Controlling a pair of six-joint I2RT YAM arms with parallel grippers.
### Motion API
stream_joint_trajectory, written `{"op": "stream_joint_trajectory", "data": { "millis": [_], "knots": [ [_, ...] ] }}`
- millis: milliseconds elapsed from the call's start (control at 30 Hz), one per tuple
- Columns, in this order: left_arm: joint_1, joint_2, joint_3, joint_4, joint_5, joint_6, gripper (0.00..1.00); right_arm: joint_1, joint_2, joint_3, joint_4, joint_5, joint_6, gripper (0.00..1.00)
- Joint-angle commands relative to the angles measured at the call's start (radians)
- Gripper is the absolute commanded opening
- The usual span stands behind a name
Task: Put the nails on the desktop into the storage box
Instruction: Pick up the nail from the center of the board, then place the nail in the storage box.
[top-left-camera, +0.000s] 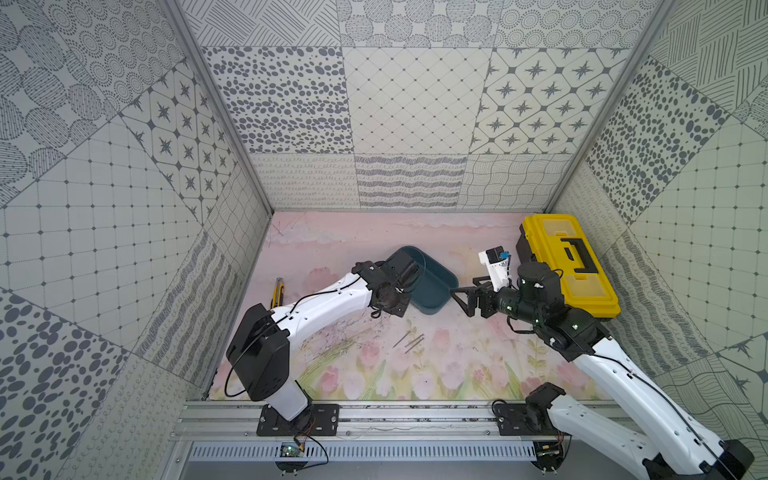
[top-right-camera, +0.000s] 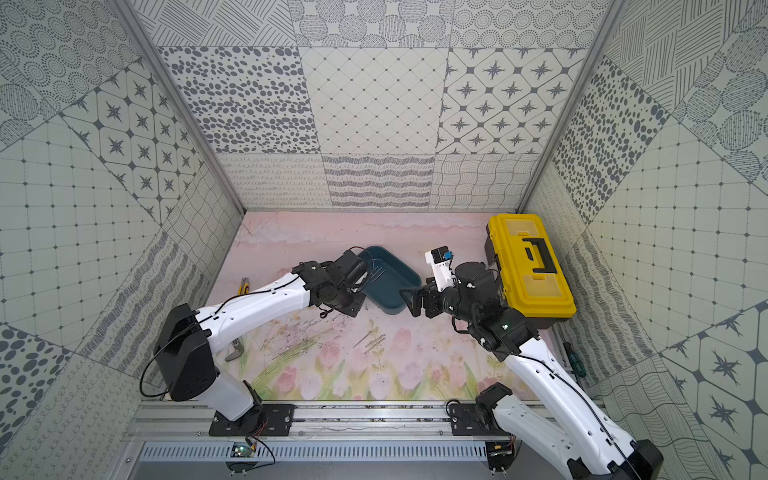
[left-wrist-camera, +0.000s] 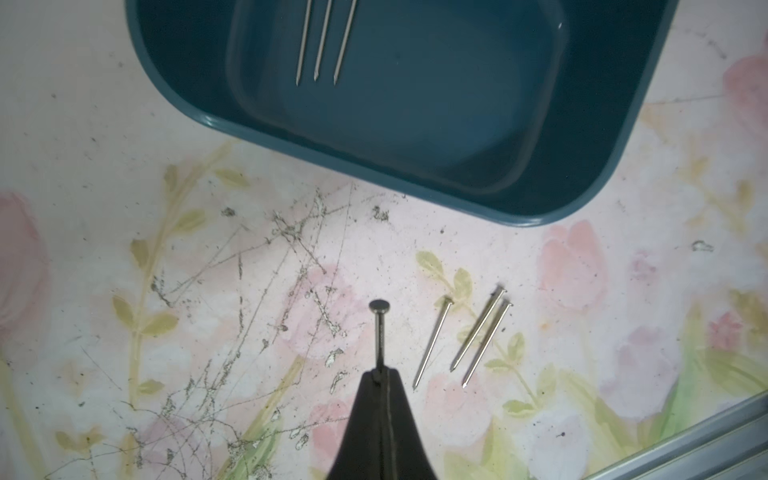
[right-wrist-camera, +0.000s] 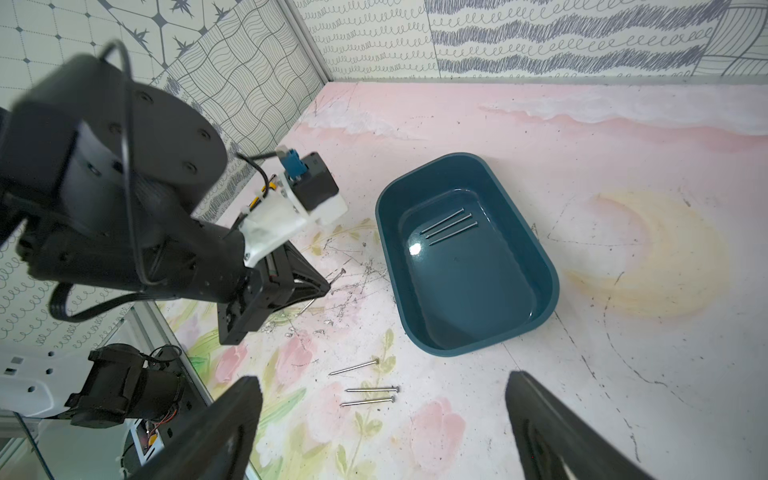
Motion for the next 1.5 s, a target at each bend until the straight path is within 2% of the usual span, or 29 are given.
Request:
{"op": "stream_joint_trajectory", "data": {
  "millis": [0, 267, 633, 967, 1233, 1467],
  "knots": [
    [0.042, 0.023, 0.148, -0.126, -0.003, 0.157, 0.00, 0.004, -0.003, -0.006, 0.026, 0.006, -0.017, 0.97],
    [0.088, 0.160, 0.358, -0.151, 0.067, 0.265, 0.00, 0.005, 0.039, 0.011, -0.023, 0.009, -0.031, 0.97],
    [0.101, 0.353, 0.543, -0.138, 0.148, 0.340, 0.00, 0.004, 0.141, 0.084, -0.188, 0.009, -0.098, 0.97],
    [0.103, 0.482, 0.619, -0.083, 0.201, 0.367, 0.00, 0.005, 0.235, 0.178, -0.341, 0.007, -0.124, 0.97],
    [0.104, 0.579, 0.701, -0.066, 0.212, 0.390, 0.00, 0.003, 0.305, 0.179, -0.338, 0.005, -0.137, 0.97],
    [0.106, 0.632, 0.711, -0.045, 0.222, 0.394, 0.00, -0.001, 0.349, 0.168, -0.296, 0.006, -0.128, 0.97]
  ]
}}
